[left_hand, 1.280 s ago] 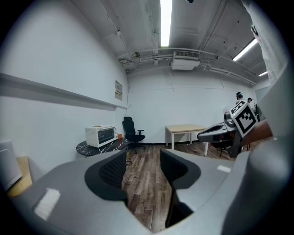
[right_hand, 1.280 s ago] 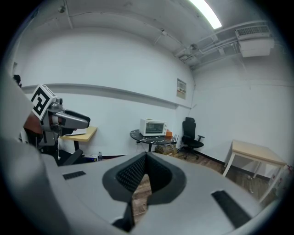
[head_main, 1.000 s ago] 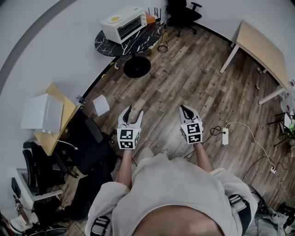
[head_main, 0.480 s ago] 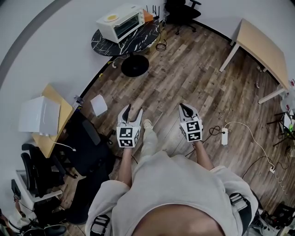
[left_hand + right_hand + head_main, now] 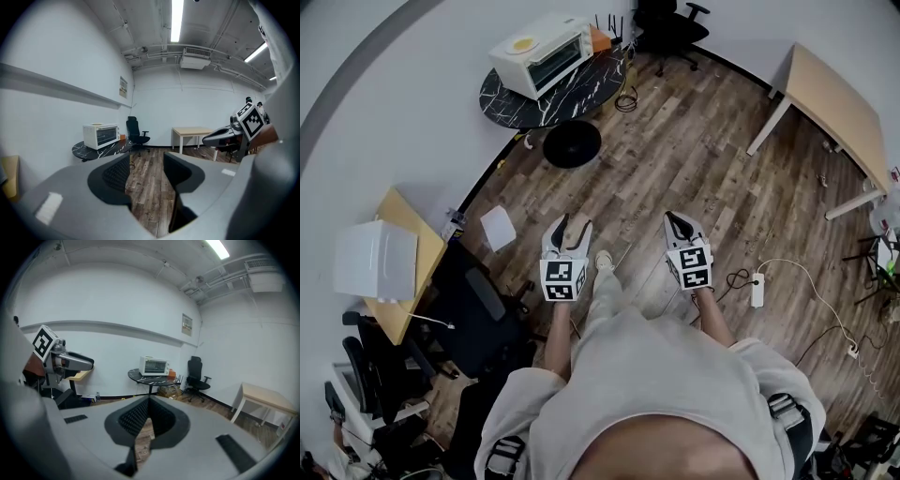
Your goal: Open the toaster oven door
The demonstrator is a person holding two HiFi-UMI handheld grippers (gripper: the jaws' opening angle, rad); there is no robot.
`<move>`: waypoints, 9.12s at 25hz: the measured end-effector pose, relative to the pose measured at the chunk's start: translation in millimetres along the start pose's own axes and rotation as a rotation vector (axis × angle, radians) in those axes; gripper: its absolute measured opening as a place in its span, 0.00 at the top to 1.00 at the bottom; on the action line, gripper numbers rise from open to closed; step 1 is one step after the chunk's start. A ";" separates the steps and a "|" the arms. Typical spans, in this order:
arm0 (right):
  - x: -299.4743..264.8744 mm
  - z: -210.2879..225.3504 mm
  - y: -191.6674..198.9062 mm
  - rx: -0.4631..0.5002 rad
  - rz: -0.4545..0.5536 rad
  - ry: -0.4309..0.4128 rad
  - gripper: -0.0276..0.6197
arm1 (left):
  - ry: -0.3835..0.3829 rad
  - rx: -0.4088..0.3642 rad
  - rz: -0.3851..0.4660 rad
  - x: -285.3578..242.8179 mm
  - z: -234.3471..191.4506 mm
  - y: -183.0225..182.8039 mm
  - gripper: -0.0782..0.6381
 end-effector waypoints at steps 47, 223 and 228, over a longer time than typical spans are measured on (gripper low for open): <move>-292.8 105.0 -170.7 -0.039 -0.079 0.130 0.94 | 0.156 -0.032 -0.014 -299.1 -237.8 -138.2 0.58; -757.7 292.1 -381.7 0.474 -0.009 -0.776 0.94 | -0.257 1.237 0.756 -570.3 -330.7 -218.2 0.58; -757.8 292.5 -384.2 0.471 0.004 -0.778 0.94 | -0.184 1.387 0.919 -575.1 -330.5 -210.2 0.57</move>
Point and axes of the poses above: the fingertips, and each gripper's own axes: x backward along the fingers, z to its right, y out of its underside, the point moved 10 cm from there along x, backward along the fingers, and after that the axes turned 11 degrees about -z, right-handed, at the moved point
